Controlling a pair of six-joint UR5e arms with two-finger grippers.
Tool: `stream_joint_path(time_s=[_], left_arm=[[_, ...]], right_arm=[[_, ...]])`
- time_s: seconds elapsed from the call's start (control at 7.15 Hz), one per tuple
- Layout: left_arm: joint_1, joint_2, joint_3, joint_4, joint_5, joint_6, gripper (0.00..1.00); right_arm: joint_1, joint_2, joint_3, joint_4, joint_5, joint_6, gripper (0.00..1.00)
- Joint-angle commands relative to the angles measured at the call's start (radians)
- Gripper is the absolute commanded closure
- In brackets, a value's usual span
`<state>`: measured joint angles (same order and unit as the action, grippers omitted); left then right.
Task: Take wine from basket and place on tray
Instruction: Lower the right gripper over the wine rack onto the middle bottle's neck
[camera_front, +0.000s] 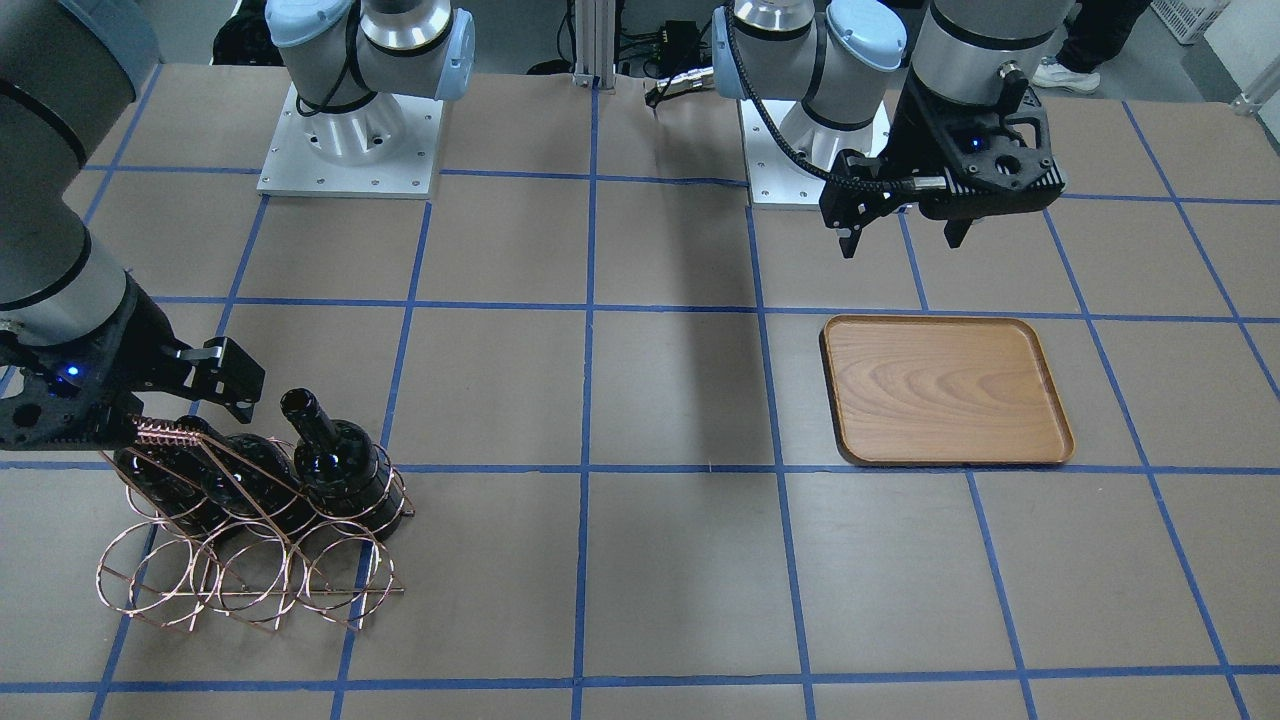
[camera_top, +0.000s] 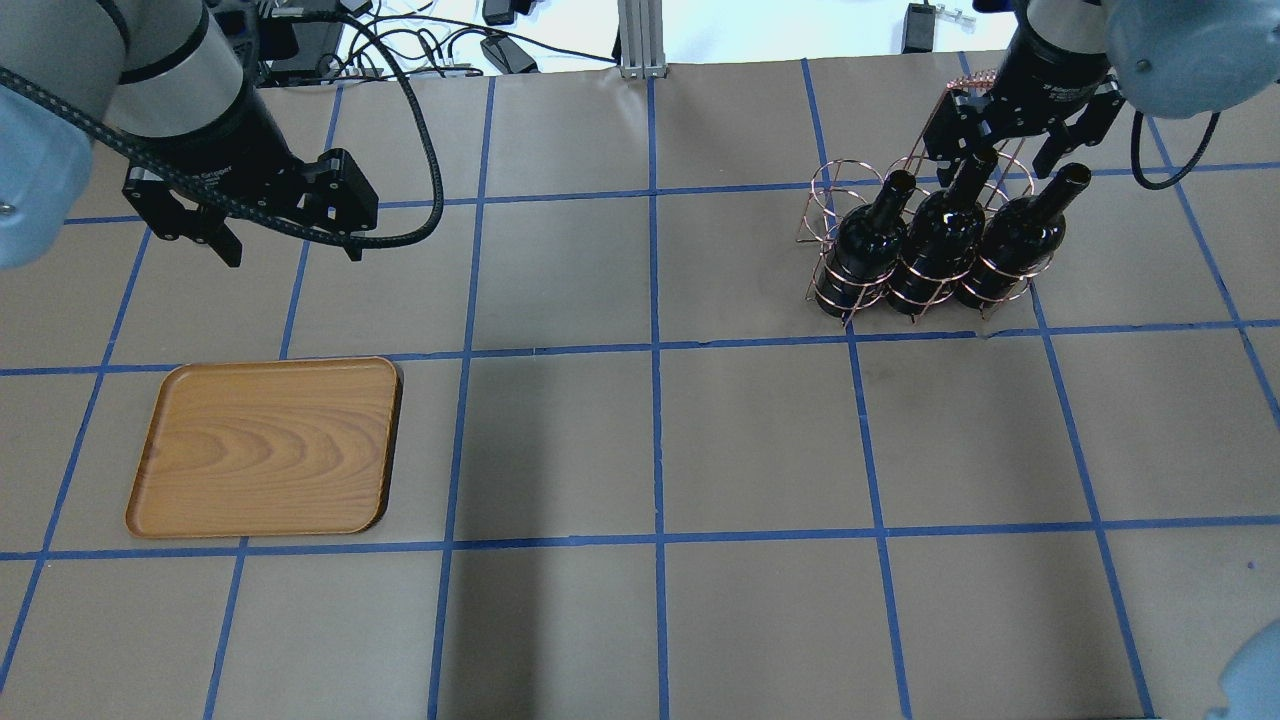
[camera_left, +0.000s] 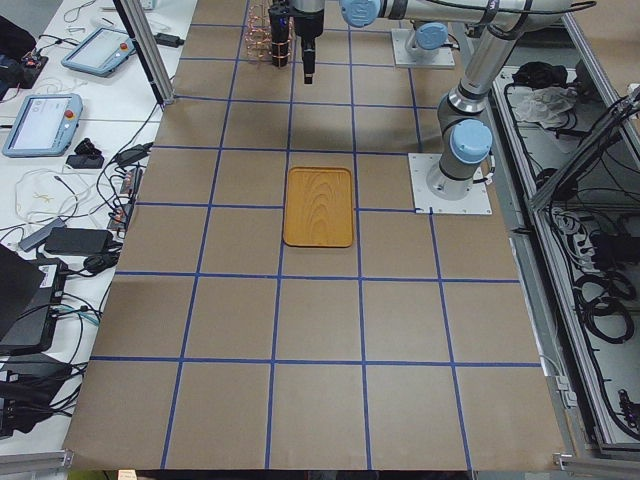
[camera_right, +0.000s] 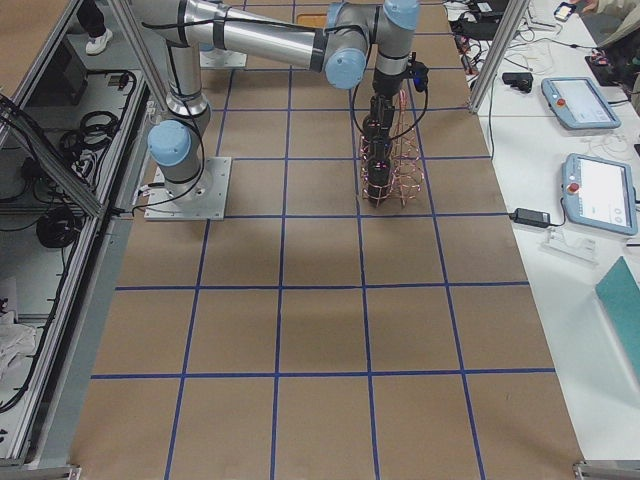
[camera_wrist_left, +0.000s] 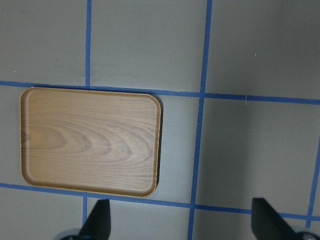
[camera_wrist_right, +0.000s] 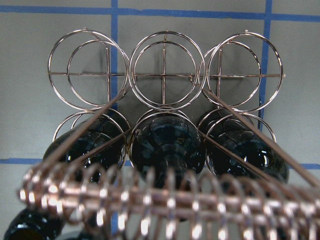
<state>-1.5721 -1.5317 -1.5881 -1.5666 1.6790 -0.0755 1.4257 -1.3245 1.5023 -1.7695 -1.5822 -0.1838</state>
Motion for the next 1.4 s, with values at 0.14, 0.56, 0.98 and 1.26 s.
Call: stream_joint_path(time_s=[0.14,0.56,0.98,1.26], left_arm=[[0.001,-0.007,-0.003,0.048,0.001,0.002,0.00],[0.015,0.004,-0.003,0.053,0.004,-0.007,0.00],[0.017,-0.036,-0.024,0.109,-0.019,-0.003,0.00],[0.001,-0.006,-0.006,0.112,-0.047,-0.003,0.00]], right_arm=[[-0.001,0.037,0.001,-0.053,0.011,-0.008,0.13],[-0.001,0.042,0.004,-0.027,0.013,-0.008,0.35],[-0.001,0.039,0.001,0.005,0.015,-0.012,0.75],[0.001,0.012,-0.040,0.051,0.027,-0.016,0.88]])
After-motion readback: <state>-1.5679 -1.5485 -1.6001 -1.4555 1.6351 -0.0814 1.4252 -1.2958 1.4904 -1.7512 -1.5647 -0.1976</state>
